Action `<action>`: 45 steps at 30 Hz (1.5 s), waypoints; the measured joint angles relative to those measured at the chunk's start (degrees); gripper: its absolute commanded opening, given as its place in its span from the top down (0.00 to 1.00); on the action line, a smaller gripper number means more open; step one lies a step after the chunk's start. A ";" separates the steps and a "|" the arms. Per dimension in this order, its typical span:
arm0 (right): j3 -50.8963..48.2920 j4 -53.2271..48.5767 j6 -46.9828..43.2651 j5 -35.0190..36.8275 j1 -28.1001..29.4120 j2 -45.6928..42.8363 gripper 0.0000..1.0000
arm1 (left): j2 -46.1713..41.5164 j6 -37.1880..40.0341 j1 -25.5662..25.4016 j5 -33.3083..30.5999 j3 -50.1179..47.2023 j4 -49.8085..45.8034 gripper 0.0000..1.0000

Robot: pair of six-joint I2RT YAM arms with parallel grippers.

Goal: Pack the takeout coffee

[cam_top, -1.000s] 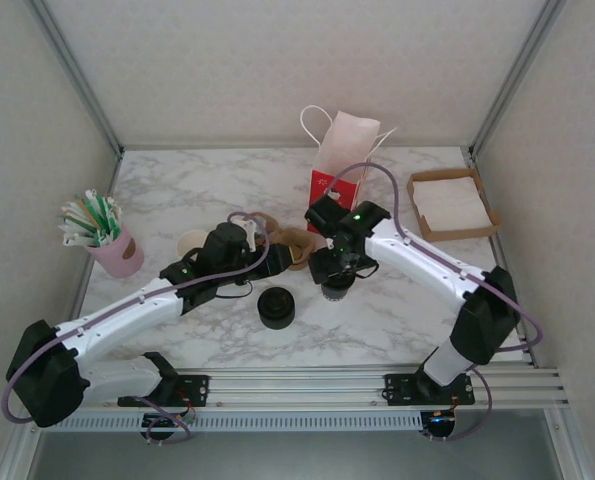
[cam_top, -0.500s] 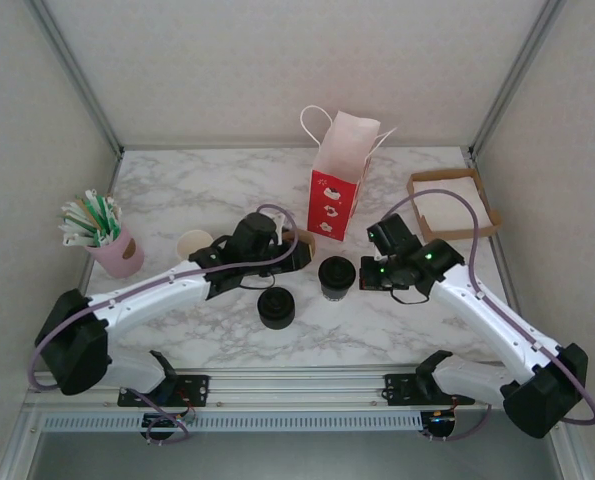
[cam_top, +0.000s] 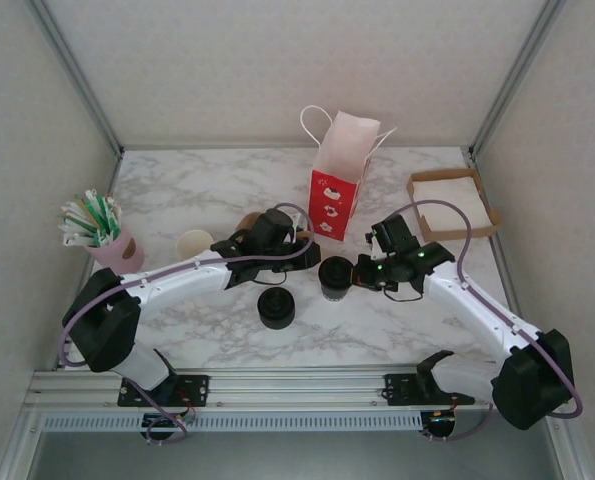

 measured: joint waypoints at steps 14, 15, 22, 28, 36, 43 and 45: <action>1.60 3.28 -1.05 -2.80 -3.41 4.44 1.00 | 0.00 -0.87 -4.39 -0.02 -2.05 1.79 0.85; 1.88 3.28 -1.16 -2.84 -3.58 4.81 1.00 | 0.00 -0.94 -4.79 -0.02 -2.19 1.90 0.85; 4.22 3.67 -2.40 -2.84 -4.52 7.72 1.00 | 0.00 -2.73 -7.89 -0.11 -2.82 2.84 0.85; 5.27 3.50 -2.62 -2.71 -4.74 8.39 1.00 | -1.79 -3.78 -9.03 -0.72 -2.95 3.08 0.83; 3.67 2.14 -2.12 -3.02 -4.85 1.46 1.00 | -8.61 -3.32 -6.54 -2.38 -2.93 0.90 0.82; -0.02 2.78 -0.66 -7.37 -4.83 -0.96 1.00 | -9.18 -2.80 1.03 1.18 -5.16 1.01 0.83; -0.79 2.91 -0.26 -8.22 -4.83 -0.87 1.00 | -8.59 -2.80 2.32 2.69 -5.75 1.88 0.83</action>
